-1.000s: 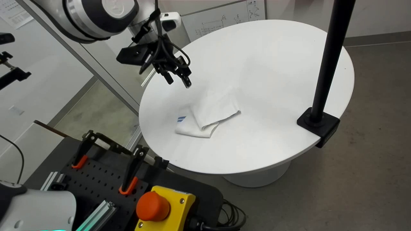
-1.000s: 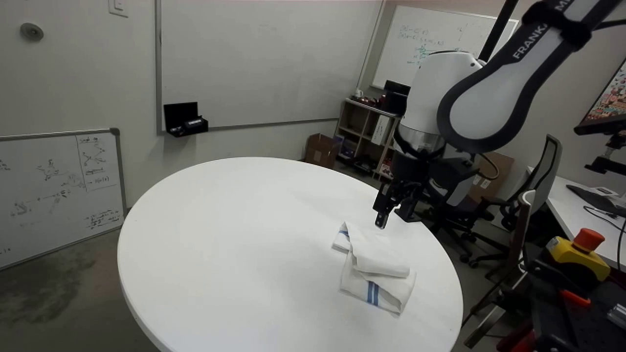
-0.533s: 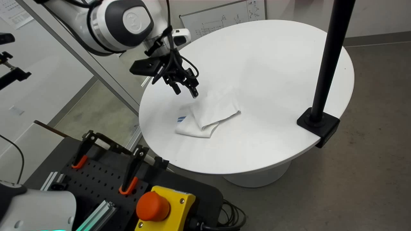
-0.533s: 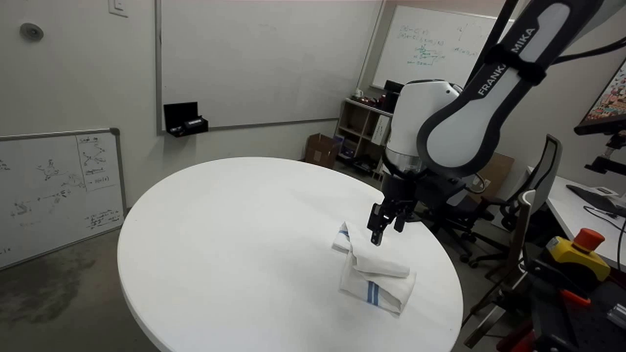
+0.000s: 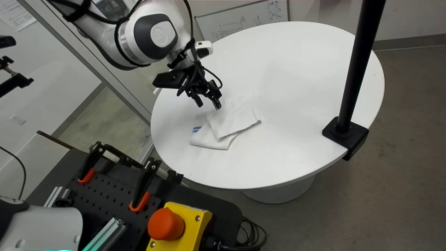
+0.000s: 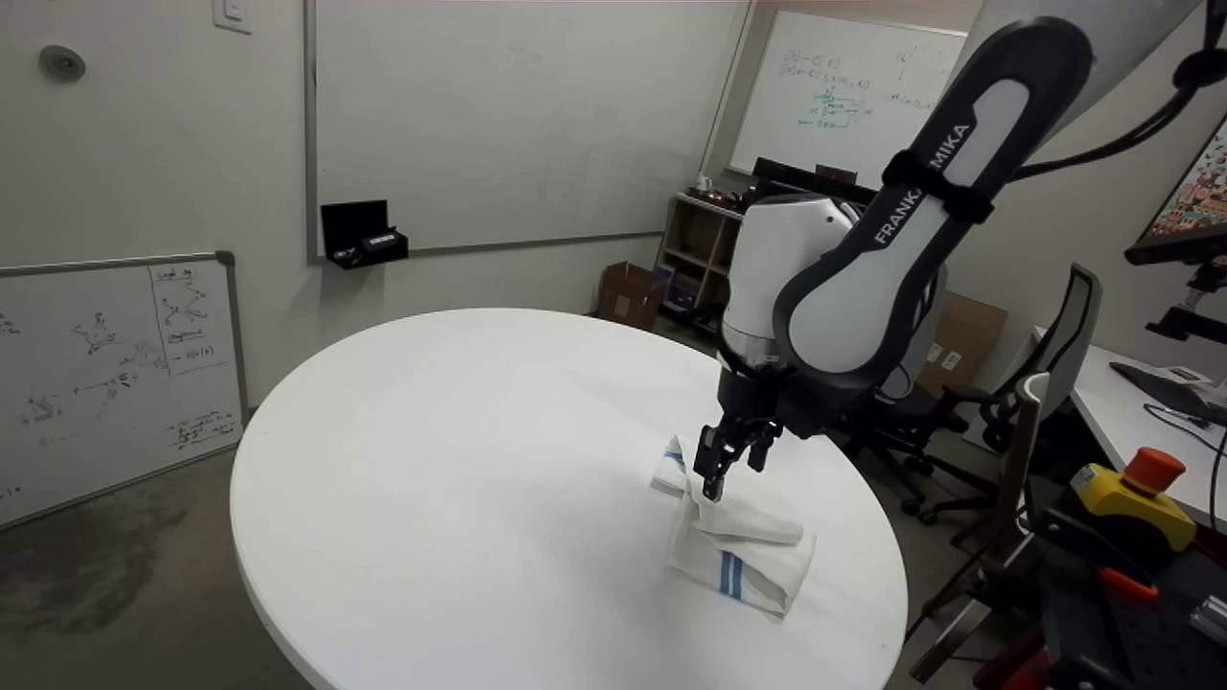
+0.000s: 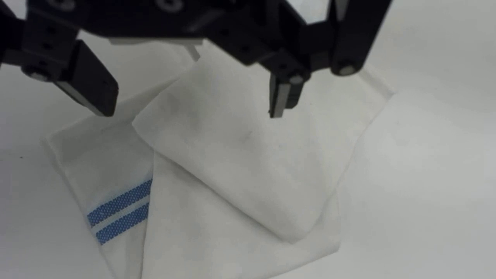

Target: Take the white cloth off the black pole, put it down, pick it back up and put it on the black pole again

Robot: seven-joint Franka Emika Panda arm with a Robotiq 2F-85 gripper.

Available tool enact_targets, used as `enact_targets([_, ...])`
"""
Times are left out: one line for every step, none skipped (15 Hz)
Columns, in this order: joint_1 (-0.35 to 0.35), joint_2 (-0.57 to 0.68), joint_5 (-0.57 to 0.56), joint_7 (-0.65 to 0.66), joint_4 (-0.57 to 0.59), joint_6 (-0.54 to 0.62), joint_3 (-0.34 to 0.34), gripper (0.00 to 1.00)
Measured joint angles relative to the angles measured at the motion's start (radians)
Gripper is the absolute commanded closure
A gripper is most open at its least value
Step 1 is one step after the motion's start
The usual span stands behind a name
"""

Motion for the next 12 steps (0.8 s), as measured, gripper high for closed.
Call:
enact_targets([0.005,0.016,0.0,0.001,0.014,0.0,-0.003,0.0])
enact_targets([0.008,0.032,0.0,0.001,0.026,0.0,-0.006,0.0])
enact_targets([0.012,0.047,0.0,0.001,0.039,0.0,-0.008,0.0])
enact_targets([0.015,0.061,0.0,0.002,0.05,0.0,-0.01,0.01])
enact_targets([0.018,0.075,0.0,0.002,0.061,0.0,-0.012,0.02])
enact_targets([0.021,0.089,0.0,0.002,0.072,0.0,-0.014,0.14])
enact_targets([0.025,0.102,0.0,0.002,0.083,0.0,-0.015,0.27])
enact_targets([0.028,0.113,0.0,0.003,0.092,0.0,-0.017,0.33])
enact_targets([0.031,0.123,0.0,0.004,0.102,0.0,-0.018,0.39])
enact_targets([0.034,0.132,0.0,0.005,0.11,0.0,-0.019,0.48])
enact_targets([0.037,0.139,0.0,0.006,0.117,0.0,-0.02,0.55])
enact_targets([0.039,0.145,0.0,0.008,0.123,0.0,-0.02,0.64])
